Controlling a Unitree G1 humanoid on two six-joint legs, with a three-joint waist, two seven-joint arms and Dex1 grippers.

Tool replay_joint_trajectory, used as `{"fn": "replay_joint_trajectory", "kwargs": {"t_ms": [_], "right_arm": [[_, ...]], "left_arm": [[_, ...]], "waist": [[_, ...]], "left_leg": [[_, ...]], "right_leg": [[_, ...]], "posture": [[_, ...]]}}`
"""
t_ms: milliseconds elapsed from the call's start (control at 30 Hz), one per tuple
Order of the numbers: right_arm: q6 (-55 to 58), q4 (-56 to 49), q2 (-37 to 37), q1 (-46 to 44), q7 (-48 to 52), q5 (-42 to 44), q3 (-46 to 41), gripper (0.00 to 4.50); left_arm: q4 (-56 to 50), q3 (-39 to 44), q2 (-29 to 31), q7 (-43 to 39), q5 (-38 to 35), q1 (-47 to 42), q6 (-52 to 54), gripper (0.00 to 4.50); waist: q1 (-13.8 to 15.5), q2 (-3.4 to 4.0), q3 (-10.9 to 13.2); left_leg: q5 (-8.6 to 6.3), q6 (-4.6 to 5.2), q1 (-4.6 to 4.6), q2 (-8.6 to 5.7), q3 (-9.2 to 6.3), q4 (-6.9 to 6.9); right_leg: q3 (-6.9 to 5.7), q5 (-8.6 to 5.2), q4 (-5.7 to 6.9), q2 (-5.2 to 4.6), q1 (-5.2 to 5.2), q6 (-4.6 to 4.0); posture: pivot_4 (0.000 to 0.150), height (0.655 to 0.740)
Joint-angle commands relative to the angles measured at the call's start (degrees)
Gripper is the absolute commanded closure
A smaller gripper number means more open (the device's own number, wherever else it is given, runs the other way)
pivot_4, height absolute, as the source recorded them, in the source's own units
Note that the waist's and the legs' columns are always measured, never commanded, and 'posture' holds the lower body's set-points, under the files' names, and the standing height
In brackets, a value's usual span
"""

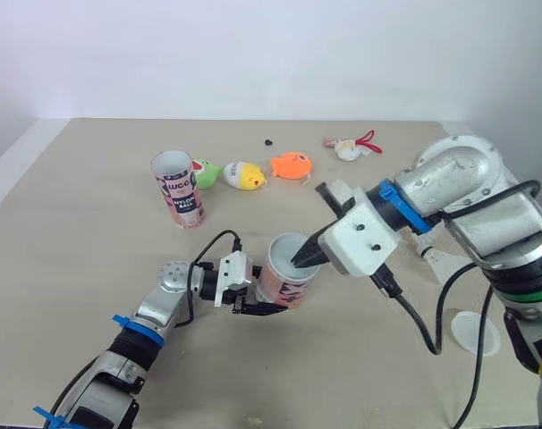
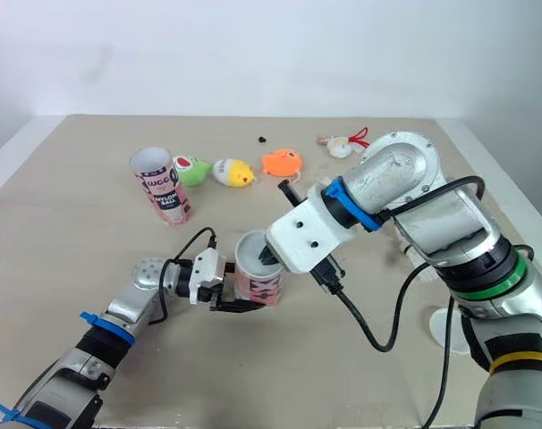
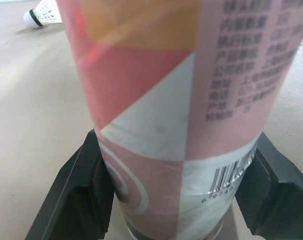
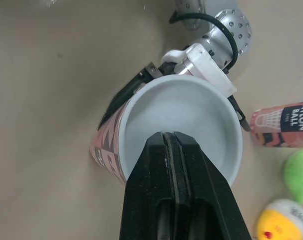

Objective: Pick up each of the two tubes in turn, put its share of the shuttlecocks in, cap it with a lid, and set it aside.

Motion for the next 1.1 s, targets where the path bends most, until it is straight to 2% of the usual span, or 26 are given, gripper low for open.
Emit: {"fn": "replay_joint_trajectory", "kwargs": {"t_ms": [33, 167, 300, 400, 467, 600, 700, 733, 800, 933, 1100], "right_arm": [[-2.5, 3.5, 1.7, 1.9, 1.2, -7.4, 5.9, 4.46], [-1.3, 3.5, 1.3, 2.3, 2.5, -5.7, 2.8, 4.46], [7.1, 3.9, 2.1, 0.3, 0.3, 2.5, -5.4, 4.46], [22.6, 3.1, 1.7, -0.6, -4.3, 15.7, -16.9, 4.46], [28.3, 1.7, 0.4, 1.1, -6.9, 19.9, -21.7, 4.46], [35.7, -0.7, -3.0, 10.4, -14.3, 22.8, -29.9, 3.12], [38.9, -2.9, -3.8, 17.3, -18.7, 24.9, -34.6, 1.67], [39.6, -3.6, -3.6, 20.2, -20.6, 25.3, -36.6, 1.11], [40.2, -4.6, -3.3, 24.4, -24.0, 25.7, -39.6, 0.12], [39.8, -6.7, -2.9, 31.4, -28.0, 26.0, -42.3, 0.02], [38.1, -10.6, -3.5, 41.6, -28.3, 26.1, -41.0, 0.02]], "left_arm": [[4.4, -2.6, 0.6, 0.7, 4.8, 2.1, 1.9, 1.72], [4.8, -2.3, 0.4, 0.8, 4.5, 1.9, 1.6, 1.72], [4.9, -1.7, 0.0, 0.7, 3.6, 1.8, 1.2, 1.72], [5.1, -1.0, -0.5, 0.4, 3.0, 1.6, 0.4, 1.72], [5.2, -0.7, -0.6, 0.2, 2.8, 1.6, 0.0, 1.72], [6.8, 0.5, -1.1, 0.0, 2.5, 0.6, -0.7, 1.72], [6.1, 1.8, -1.4, -1.5, 0.0, -0.2, 2.0, 0.61], [5.3, 2.0, -1.1, -2.6, -1.0, -0.4, 3.6, 0.09], [4.5, 2.2, -0.6, -3.8, -1.2, -0.6, 4.0, 0.00], [3.8, 2.7, 0.3, -4.9, -1.1, -0.8, 4.4, 0.00], [1.4, 4.2, 3.5, -6.0, -1.6, 0.5, 4.2, 0.00]], "waist": [[-0.1, -0.10, -0.4], [-0.1, -0.24, -0.6], [0.0, -0.18, -0.6], [0.3, -0.03, -0.5], [0.6, -0.03, -0.6], [1.6, -0.11, -0.6], [1.6, 0.10, -0.5], [1.6, 0.18, -0.4], [1.5, 0.26, -0.4], [1.4, 0.32, -0.3], [1.4, 0.30, -0.2]], "left_leg": [[0.00, 0.00, 0.14, 0.03, 0.00, -0.02], [-0.02, -0.03, 0.73, 0.15, 0.00, -0.06], [-0.04, -0.06, 0.86, 0.17, 0.10, -0.12], [-0.04, -0.07, 0.43, 0.16, 0.10, -0.13], [0.01, -0.10, -0.30, 0.15, 0.09, -0.10], [-0.04, -0.19, -0.71, 0.10, -0.10, -0.13], [-0.03, -0.19, -0.86, 0.09, 0.01, -0.13], [-0.01, -0.16, -0.88, 0.09, 0.07, -0.12], [0.01, -0.12, -0.90, 0.11, 0.08, -0.13], [-0.02, -0.08, -0.91, 0.17, 0.11, -0.14], [-0.05, -0.02, -0.92, 0.27, -0.02, -0.13]], "right_leg": [[0.00, -0.11, 0.00, 0.02, 0.11, 0.14], [-0.03, -0.07, 0.01, -0.10, 0.58, 0.04], [-0.62, -0.04, 0.01, -0.77, 0.60, -0.01], [-0.80, 0.19, 0.00, -0.95, 0.31, -0.40], [-1.03, 0.25, 0.02, -1.09, -0.11, -0.39], [-1.34, 0.21, -0.08, -1.37, -0.35, -0.44], [-1.34, 0.20, -0.10, -1.48, -0.45, -0.47], [-1.31, 0.21, -0.10, -1.48, -0.48, -0.45], [-1.36, 0.20, -0.09, -1.37, -0.48, -0.42], [-1.40, 0.24, -0.09, -0.76, -0.50, -0.15], [-1.20, 0.14, -0.05, -0.16, -0.49, -0.14]], "posture": [[0.150, 0.7400], [0.150, 0.7400], [0.150, 0.7400], [0.150, 0.7400], [0.150, 0.7400], [0.150, 0.7400], [0.150, 0.7400], [0.150, 0.7400], [0.150, 0.7400], [0.150, 0.7400], [0.150, 0.7400]]}}
